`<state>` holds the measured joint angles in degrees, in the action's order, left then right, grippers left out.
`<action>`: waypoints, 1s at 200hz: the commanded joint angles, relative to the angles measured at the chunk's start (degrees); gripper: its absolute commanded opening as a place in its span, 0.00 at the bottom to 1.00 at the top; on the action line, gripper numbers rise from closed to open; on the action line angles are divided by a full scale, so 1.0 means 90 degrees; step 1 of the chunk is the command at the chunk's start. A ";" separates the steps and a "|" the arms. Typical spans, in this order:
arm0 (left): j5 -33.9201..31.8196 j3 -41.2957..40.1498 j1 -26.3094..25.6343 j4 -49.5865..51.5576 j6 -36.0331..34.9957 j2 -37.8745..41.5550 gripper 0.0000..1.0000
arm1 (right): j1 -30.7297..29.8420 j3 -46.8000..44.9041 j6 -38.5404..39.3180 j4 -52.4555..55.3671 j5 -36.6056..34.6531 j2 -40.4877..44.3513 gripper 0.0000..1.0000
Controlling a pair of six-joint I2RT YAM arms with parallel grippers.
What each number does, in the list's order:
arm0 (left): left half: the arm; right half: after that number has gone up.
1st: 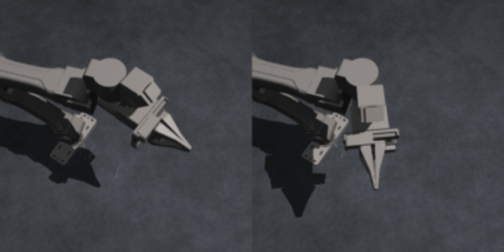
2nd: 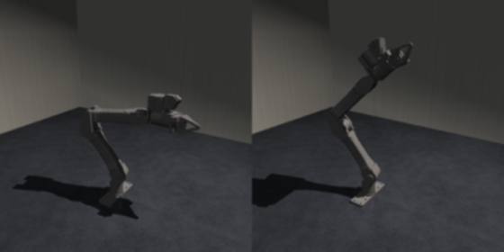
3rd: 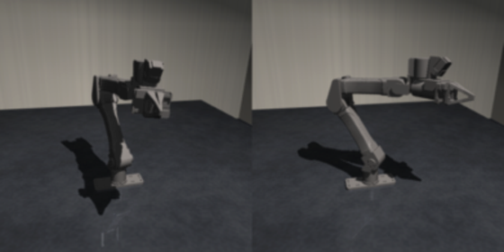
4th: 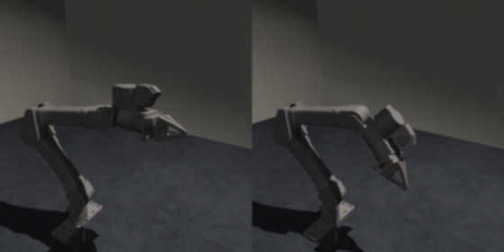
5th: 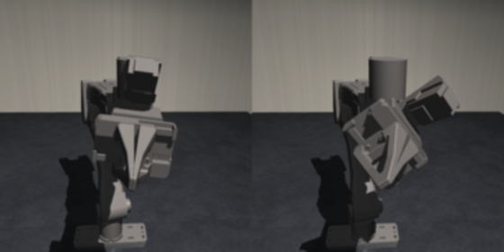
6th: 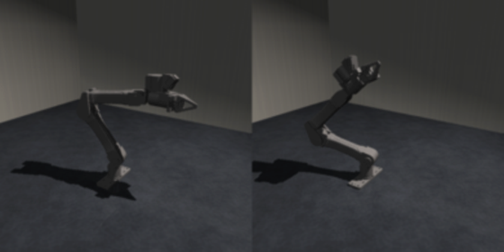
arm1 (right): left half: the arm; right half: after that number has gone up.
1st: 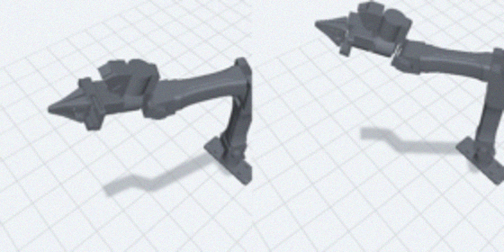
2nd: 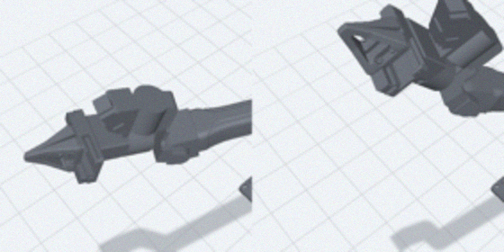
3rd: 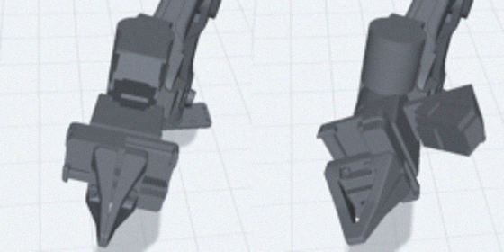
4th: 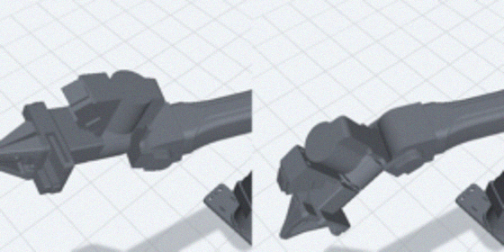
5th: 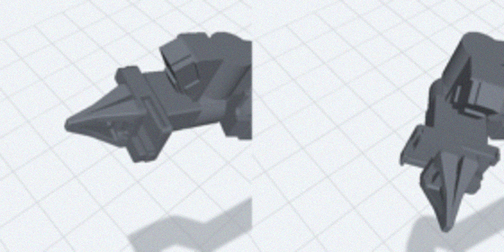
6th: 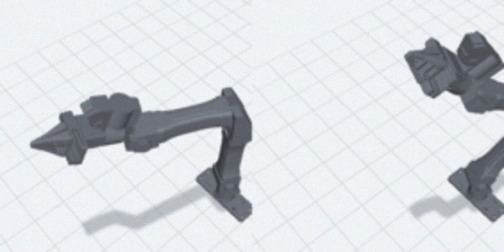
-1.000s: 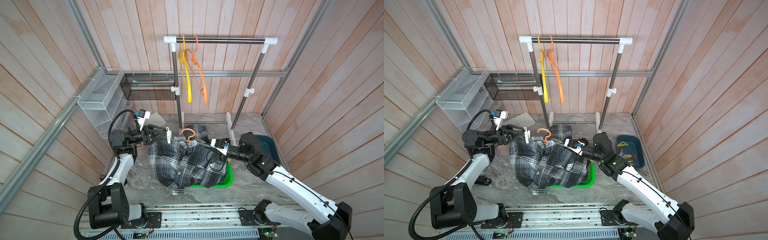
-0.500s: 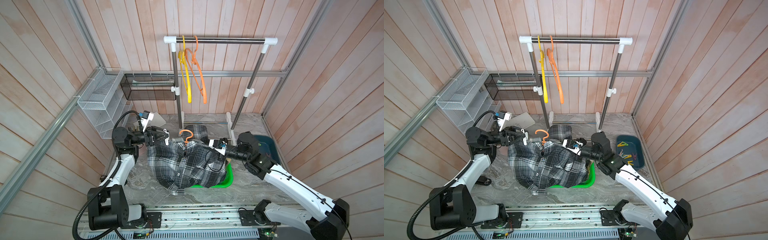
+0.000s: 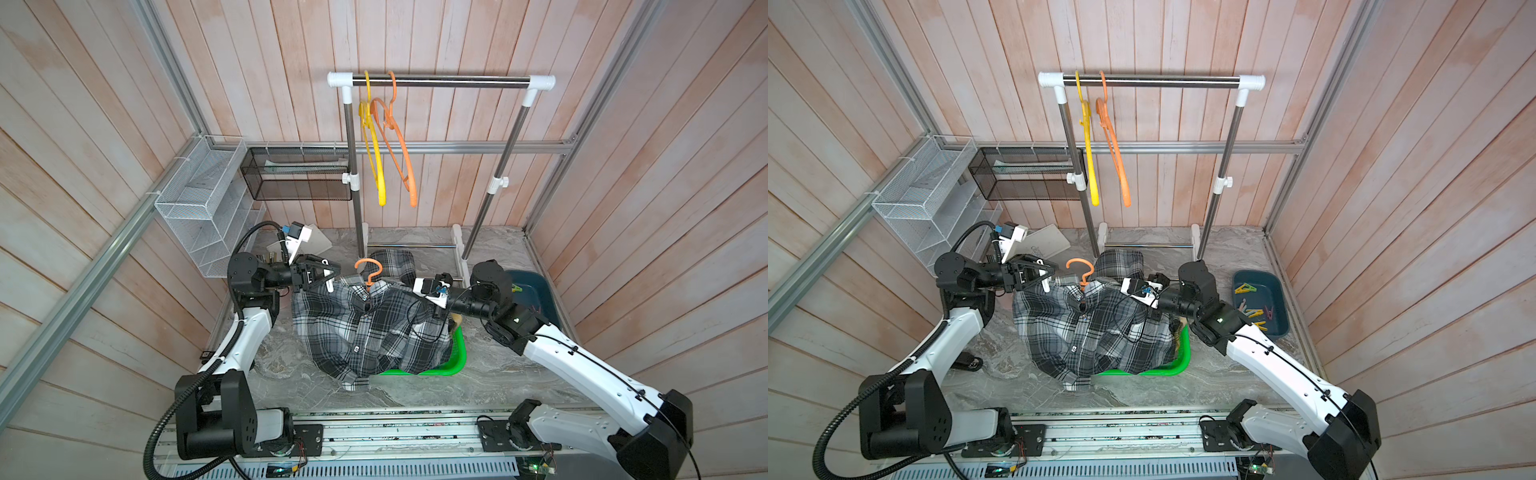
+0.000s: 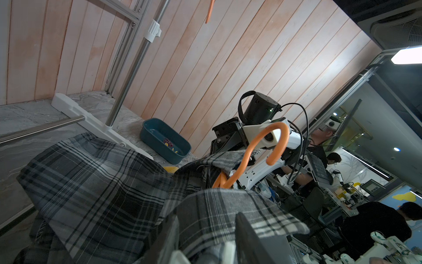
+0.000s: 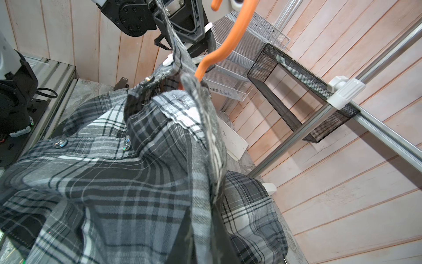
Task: Remove the clothespins securing long-sleeve shirts to the hanger
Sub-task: Remove the clamp from the hanger.
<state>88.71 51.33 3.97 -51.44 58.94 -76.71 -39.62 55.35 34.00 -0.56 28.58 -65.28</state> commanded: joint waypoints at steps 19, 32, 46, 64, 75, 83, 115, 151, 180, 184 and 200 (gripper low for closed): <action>0.0368 0.0210 -0.0041 -0.0094 -0.0016 0.0041 0.29 | -0.0022 0.0227 0.0119 -0.0335 -0.0177 -0.0123 0.00; 0.0378 0.0226 -0.0040 -0.0095 -0.0018 0.0037 0.17 | -0.0016 0.0241 0.0119 -0.0300 -0.0167 -0.0156 0.00; 0.0373 0.0253 -0.0040 -0.0095 -0.0002 0.0025 0.01 | -0.0021 0.0217 0.0124 -0.0290 -0.0166 -0.0177 0.00; 0.0339 0.0279 -0.0036 -0.0229 0.0122 -0.0007 0.00 | -0.0013 0.0200 0.0092 -0.0271 -0.0165 -0.0179 0.00; 0.0330 0.0297 -0.0031 -0.0520 0.0345 -0.0051 0.00 | -0.0013 0.0168 0.0071 -0.0260 -0.0163 -0.0179 0.00; 0.0331 0.0325 -0.0036 -0.0806 0.0555 -0.0101 0.00 | -0.0012 0.0150 0.0049 -0.0245 -0.0168 -0.0179 0.00; 0.0115 0.0636 -0.0011 -0.2609 0.2162 -0.0426 0.00 | 0.0011 0.0053 -0.0238 -0.0117 -0.0153 -0.0236 0.00; -0.0341 0.1264 -0.0055 -0.1929 0.1907 -0.0429 0.00 | 0.0224 -0.0296 -0.1271 -0.0153 -0.0076 -0.0349 0.00; -0.1854 0.2203 -0.0317 0.5023 -0.3590 0.0371 0.00 | 0.0341 -0.0704 -0.2307 -0.0272 -0.0112 -0.0511 0.00; -0.2357 0.2444 -0.0442 0.6103 -0.4390 0.0417 0.00 | 0.0344 -0.0753 -0.2451 -0.0292 -0.0132 -0.0541 0.00; -0.3492 0.2855 -0.0775 0.7405 -0.5237 0.0414 0.00 | 0.0343 -0.1004 -0.3021 -0.0444 -0.0314 -0.0664 0.00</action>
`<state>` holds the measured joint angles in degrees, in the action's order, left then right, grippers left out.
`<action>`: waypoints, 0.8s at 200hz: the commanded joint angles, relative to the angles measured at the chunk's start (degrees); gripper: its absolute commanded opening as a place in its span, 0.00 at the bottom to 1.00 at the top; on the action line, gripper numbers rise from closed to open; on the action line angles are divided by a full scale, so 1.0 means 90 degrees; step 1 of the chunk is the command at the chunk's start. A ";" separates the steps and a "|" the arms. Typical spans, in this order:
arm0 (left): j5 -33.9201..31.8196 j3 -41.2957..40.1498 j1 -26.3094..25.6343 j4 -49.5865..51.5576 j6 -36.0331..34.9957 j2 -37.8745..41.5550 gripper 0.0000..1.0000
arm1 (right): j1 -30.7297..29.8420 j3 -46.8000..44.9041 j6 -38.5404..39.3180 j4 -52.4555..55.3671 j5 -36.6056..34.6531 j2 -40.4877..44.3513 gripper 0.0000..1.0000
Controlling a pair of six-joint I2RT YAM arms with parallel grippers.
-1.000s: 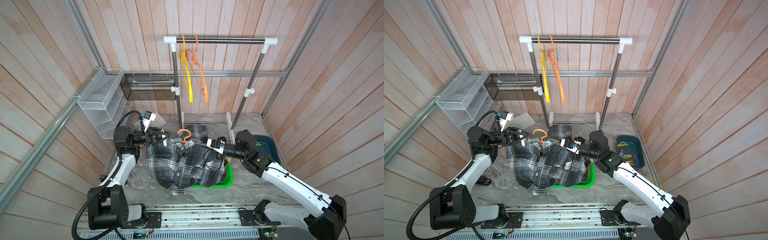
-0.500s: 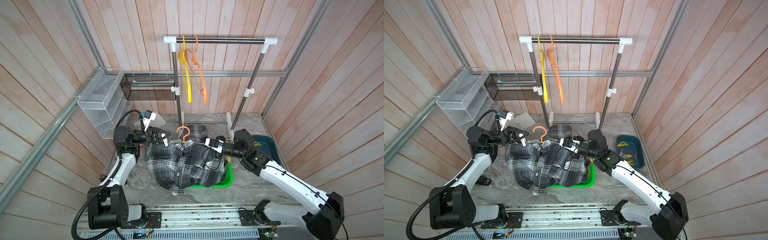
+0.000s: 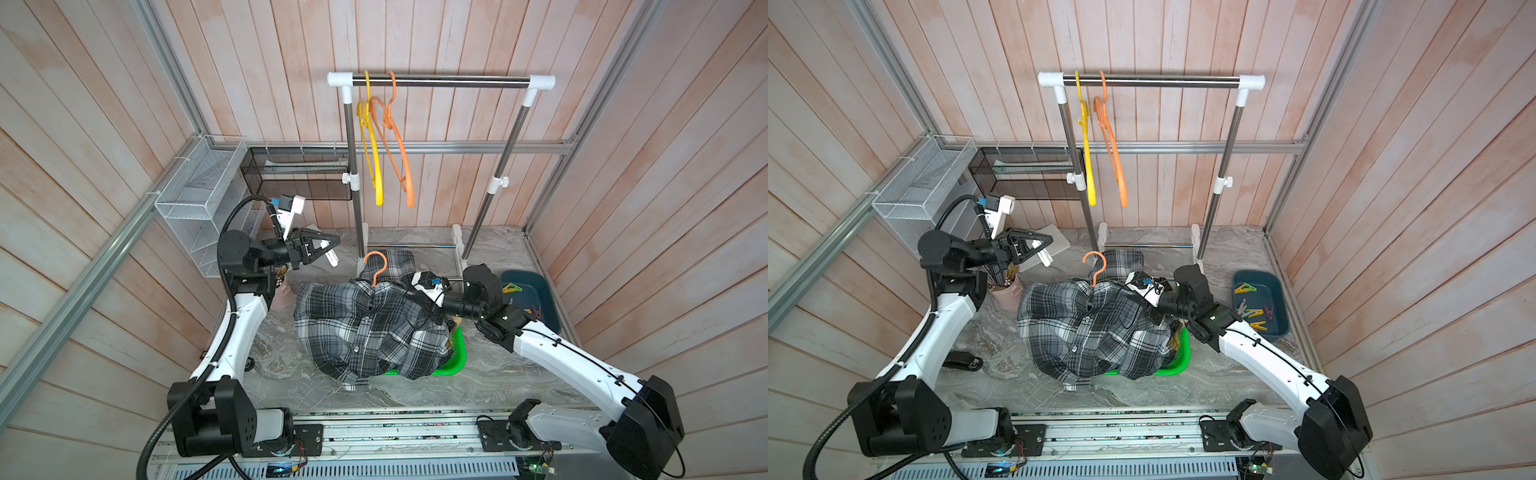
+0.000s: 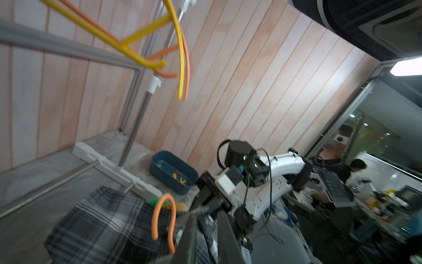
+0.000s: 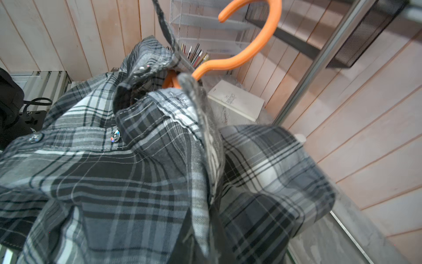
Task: Remove the clothespins securing long-sleeve shirts to the hanger
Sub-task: Remove the clamp from the hanger, then place the hanger in the bin.
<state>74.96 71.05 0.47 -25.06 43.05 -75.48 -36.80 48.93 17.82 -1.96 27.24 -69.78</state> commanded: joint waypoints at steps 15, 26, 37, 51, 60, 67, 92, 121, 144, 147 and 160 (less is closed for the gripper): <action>-0.2217 0.0436 -0.0442 0.4254 -0.3137 0.0345 0.00 | 0.0039 -0.0423 -0.1532 -0.0230 -0.0380 -0.0329 0.00; -0.2571 0.0195 -0.0609 0.4108 -0.3044 0.0507 0.00 | 0.0045 -0.0465 -0.1720 -0.0142 -0.0601 -0.0448 0.00; -0.3080 -0.0008 -0.0907 0.4066 -0.3162 0.0705 0.00 | 0.0054 -0.0466 -0.1816 -0.0008 -0.0763 -0.0512 0.05; -0.3813 -0.0234 -0.1207 0.3962 -0.3143 0.0934 0.00 | 0.0072 -0.0451 -0.1944 0.0102 -0.1004 -0.0483 0.21; -0.4200 -0.0365 -0.1396 0.3821 -0.3016 0.1044 0.00 | 0.0104 -0.0446 -0.1979 0.0120 -0.1105 -0.0375 0.29; -0.4463 -0.0468 -0.1526 0.3726 -0.2946 0.1128 0.00 | 0.0121 -0.0446 -0.2017 0.0094 -0.1286 -0.0254 0.37; -0.5442 -0.0646 -0.1959 0.3608 -0.2879 0.1405 0.00 | 0.0191 -0.0094 -0.1850 0.0383 -0.1686 0.0249 0.51; -0.6057 -0.0799 -0.2135 0.3488 -0.2694 0.1525 0.00 | 0.0198 0.0570 -0.1717 0.0540 -0.1666 0.0581 0.55; -0.6298 -0.0833 -0.2149 0.3483 -0.2598 0.1546 0.00 | 0.0183 0.1267 -0.1905 0.0642 -0.1206 0.0382 0.56; -0.6313 -0.0838 -0.2147 0.3487 -0.2589 0.1550 0.00 | 0.0169 0.1345 -0.1932 0.0664 -0.1152 0.0342 0.57; -0.6336 -0.0834 -0.2159 0.3524 -0.2562 0.1555 0.00 | 0.0063 0.1663 -0.2052 0.0642 -0.0981 0.0168 0.59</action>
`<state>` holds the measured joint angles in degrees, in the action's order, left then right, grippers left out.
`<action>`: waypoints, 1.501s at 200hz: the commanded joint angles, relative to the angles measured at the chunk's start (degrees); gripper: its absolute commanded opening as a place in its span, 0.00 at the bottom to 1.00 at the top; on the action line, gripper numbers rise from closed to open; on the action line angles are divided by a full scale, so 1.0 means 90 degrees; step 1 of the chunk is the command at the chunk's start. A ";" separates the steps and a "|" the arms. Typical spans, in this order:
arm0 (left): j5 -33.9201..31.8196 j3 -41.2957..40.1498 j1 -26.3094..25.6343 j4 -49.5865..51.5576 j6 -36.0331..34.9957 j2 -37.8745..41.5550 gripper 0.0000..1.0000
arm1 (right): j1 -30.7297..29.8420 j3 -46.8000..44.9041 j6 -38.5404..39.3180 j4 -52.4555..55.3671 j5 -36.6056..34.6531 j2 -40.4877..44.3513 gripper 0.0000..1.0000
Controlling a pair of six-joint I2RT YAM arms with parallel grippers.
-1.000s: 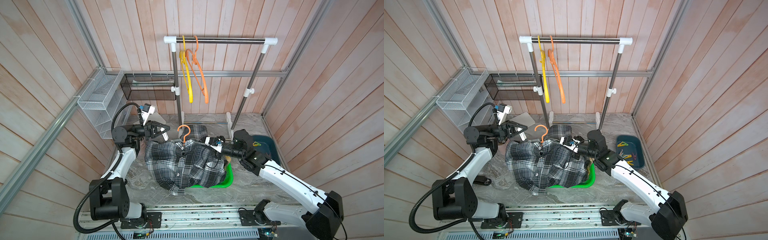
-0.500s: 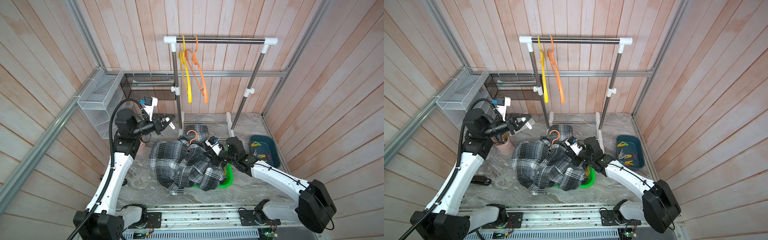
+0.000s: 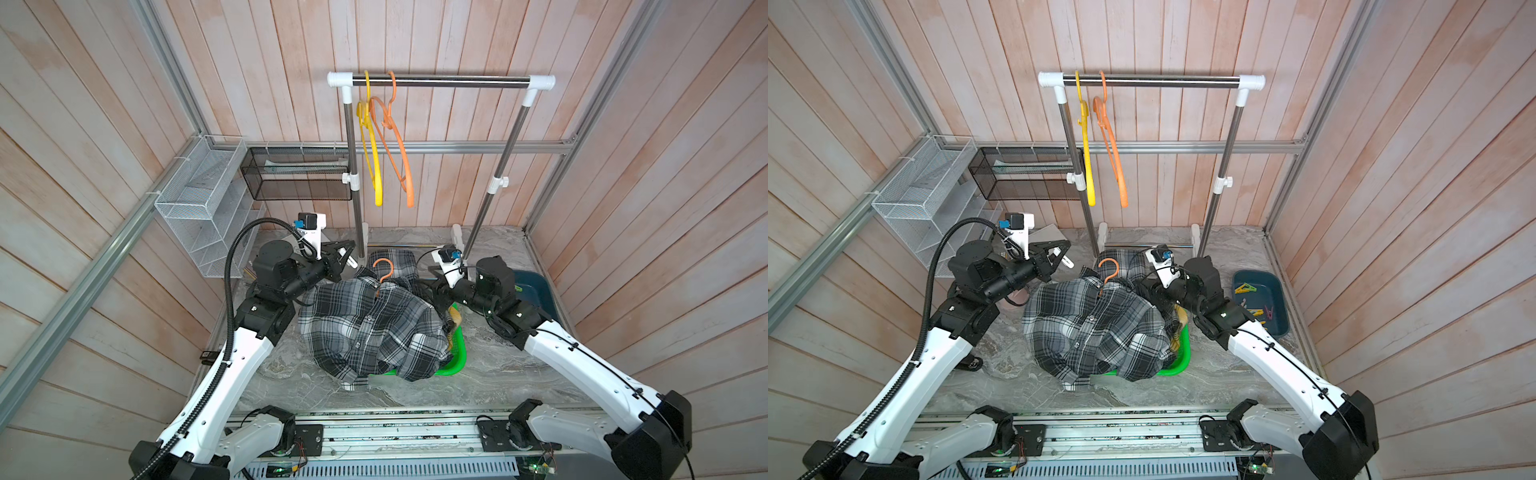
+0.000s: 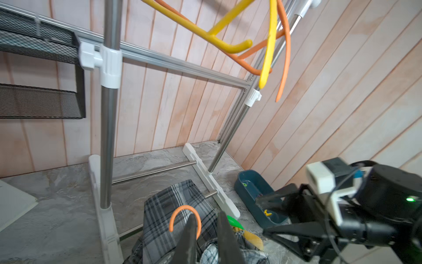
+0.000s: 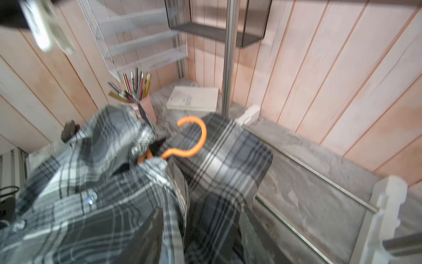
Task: Remove the clothespins securing long-sleeve shirts to the hanger
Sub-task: Place the hanger in the bin, then place the clamp in the storage box.
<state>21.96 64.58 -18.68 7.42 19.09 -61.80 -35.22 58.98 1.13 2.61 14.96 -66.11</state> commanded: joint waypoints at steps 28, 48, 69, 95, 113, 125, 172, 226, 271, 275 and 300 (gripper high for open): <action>-0.0576 -0.0166 -0.0029 -0.0085 0.0178 0.0099 0.00 | -0.0609 0.1073 -0.0384 -0.0043 0.0323 -0.0755 0.59; -0.0647 -0.0181 -0.0029 -0.0063 0.0197 0.0106 0.00 | -0.0979 0.1409 -0.0460 -0.0221 0.0228 -0.1204 0.55; -0.0666 -0.0165 -0.0034 -0.0054 0.0205 0.0099 0.00 | -0.1164 0.1714 -0.0564 -0.0300 0.0362 -0.1647 0.50; -0.0674 -0.0160 -0.0033 -0.0029 0.0194 0.0077 0.00 | -0.1444 0.2078 -0.0526 -0.0337 0.0449 -0.2128 0.50; -0.0708 -0.0172 -0.0033 -0.0014 0.0174 0.0074 0.00 | -0.1525 0.2261 -0.0608 -0.0467 0.0505 -0.2381 0.50; -0.0741 -0.0173 -0.0034 -0.0011 0.0166 0.0064 0.00 | -0.1549 0.2366 -0.0642 -0.0534 0.0592 -0.2508 0.50; -0.0751 -0.0187 -0.0034 -0.0004 0.0164 0.0030 0.00 | -0.1635 0.2656 -0.0743 -0.0828 0.0713 -0.2860 0.50; -0.0731 -0.0215 -0.0030 -0.0052 0.0203 -0.0013 0.00 | -0.1668 0.3039 -0.0811 -0.1039 0.0904 -0.3262 0.49; -0.0687 -0.0222 -0.0034 -0.0063 0.0238 -0.0046 0.00 | -0.1713 0.3219 -0.0856 -0.1191 0.0955 -0.3472 0.44; -0.0673 -0.0221 -0.0034 -0.0063 0.0236 -0.0047 0.00 | -0.1720 0.3234 -0.0857 -0.1198 0.0955 -0.3488 0.43; -0.0619 -0.0220 -0.0034 -0.0081 0.0262 -0.0079 0.00 | -0.1735 0.3371 -0.0839 -0.1236 0.0937 -0.3599 0.41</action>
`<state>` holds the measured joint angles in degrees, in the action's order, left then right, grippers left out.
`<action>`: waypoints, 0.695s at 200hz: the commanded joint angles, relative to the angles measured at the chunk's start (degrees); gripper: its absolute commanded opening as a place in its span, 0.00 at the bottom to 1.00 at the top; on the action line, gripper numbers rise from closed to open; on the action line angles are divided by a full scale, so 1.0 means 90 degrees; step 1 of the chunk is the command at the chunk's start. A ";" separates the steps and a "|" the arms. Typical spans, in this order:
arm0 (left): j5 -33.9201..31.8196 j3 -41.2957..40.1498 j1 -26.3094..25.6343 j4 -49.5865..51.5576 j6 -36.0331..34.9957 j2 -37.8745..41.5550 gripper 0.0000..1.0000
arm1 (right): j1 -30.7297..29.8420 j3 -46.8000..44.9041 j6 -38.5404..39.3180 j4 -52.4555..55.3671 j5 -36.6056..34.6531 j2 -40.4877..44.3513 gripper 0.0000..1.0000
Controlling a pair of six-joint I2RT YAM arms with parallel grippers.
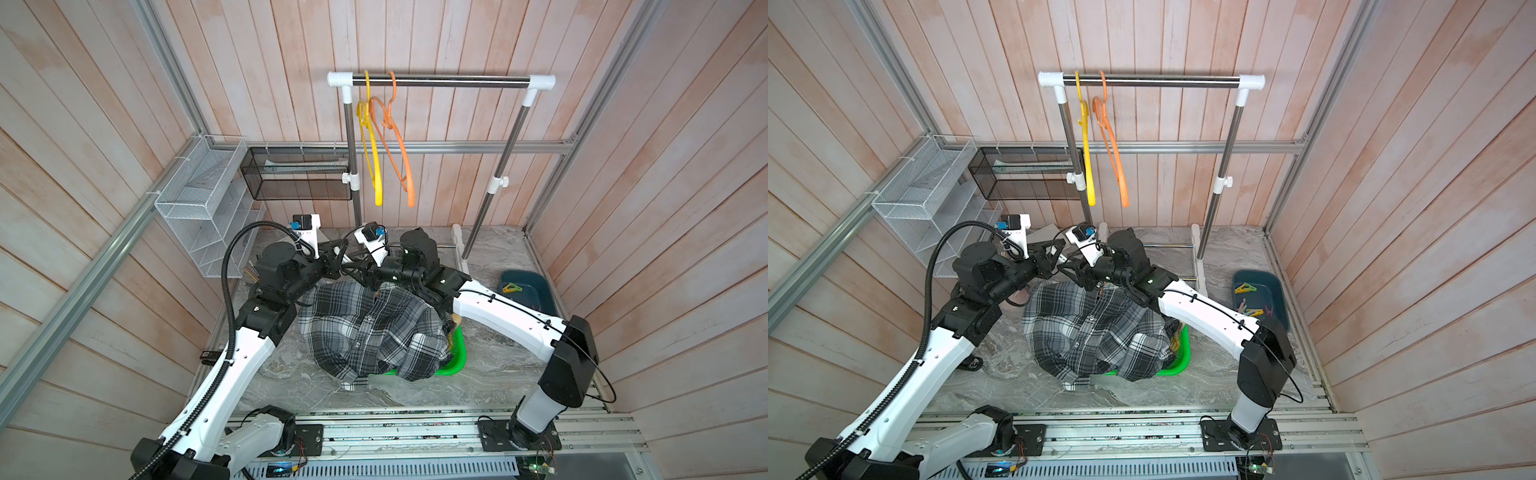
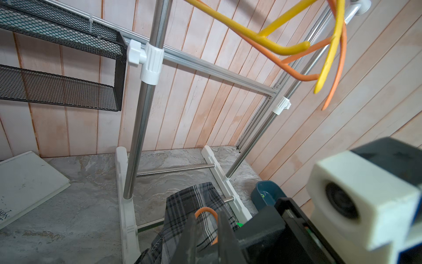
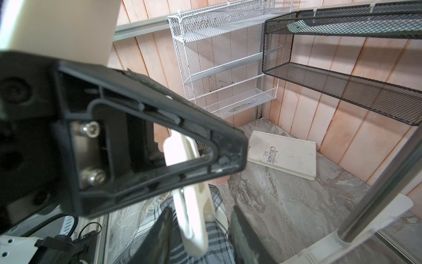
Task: Remove the clothespins securing long-sleeve shirts to the hanger
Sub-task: Place the clamp in the storage box.
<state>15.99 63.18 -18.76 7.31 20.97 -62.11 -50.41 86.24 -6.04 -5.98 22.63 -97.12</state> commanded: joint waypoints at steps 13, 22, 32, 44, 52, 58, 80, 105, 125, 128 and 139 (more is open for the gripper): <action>0.0060 -0.0072 -0.0018 -0.0080 0.0070 -0.0060 0.00 | -0.0050 0.0405 -0.0006 -0.0283 0.0065 -0.0206 0.37; 0.0069 -0.0094 -0.0024 -0.0080 0.0061 -0.0072 0.00 | -0.0047 0.0428 0.0016 -0.0283 0.0045 -0.0227 0.35; 0.0067 -0.0096 -0.0022 -0.0063 0.0058 -0.0090 0.00 | -0.0044 0.0457 0.0051 -0.0272 0.0018 -0.0243 0.33; 0.0085 -0.0115 -0.0019 -0.0060 0.0062 -0.0083 0.00 | -0.0053 0.0486 0.0075 -0.0247 0.0015 -0.0259 0.27; 0.0085 -0.0122 -0.0022 -0.0070 0.0071 -0.0082 0.00 | -0.0049 0.0487 0.0094 -0.0245 0.0014 -0.0271 0.21; 0.0092 -0.0134 -0.0024 -0.0080 0.0072 -0.0077 0.00 | -0.0053 0.0487 0.0104 -0.0246 0.0015 -0.0274 0.16; 0.0091 -0.0111 -0.0019 -0.0080 0.0071 -0.0073 0.00 | -0.0053 0.0454 0.0147 -0.0221 -0.0012 -0.0264 0.01; 0.0016 -0.0049 -0.0013 -0.0038 0.0005 -0.0056 0.11 | -0.0053 0.0315 0.0203 -0.0215 -0.0092 -0.0165 0.00; -0.0126 0.0021 0.0046 -0.0013 -0.0023 -0.0027 0.59 | -0.0058 0.0127 0.0205 -0.0205 -0.0112 -0.0051 0.00; -0.0152 0.0027 0.0060 -0.0003 -0.0017 -0.0019 0.63 | -0.0057 0.0094 0.0203 -0.0205 -0.0112 -0.0028 0.00; -0.0218 0.0044 0.0164 -0.0023 0.0073 0.0001 0.76 | -0.0057 -0.0062 0.0179 -0.0204 -0.0141 0.0058 0.00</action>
<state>14.31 62.87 -18.15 7.46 21.58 -62.67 -50.85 88.14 -4.27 -7.05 21.91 -98.21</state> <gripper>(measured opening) 0.634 0.149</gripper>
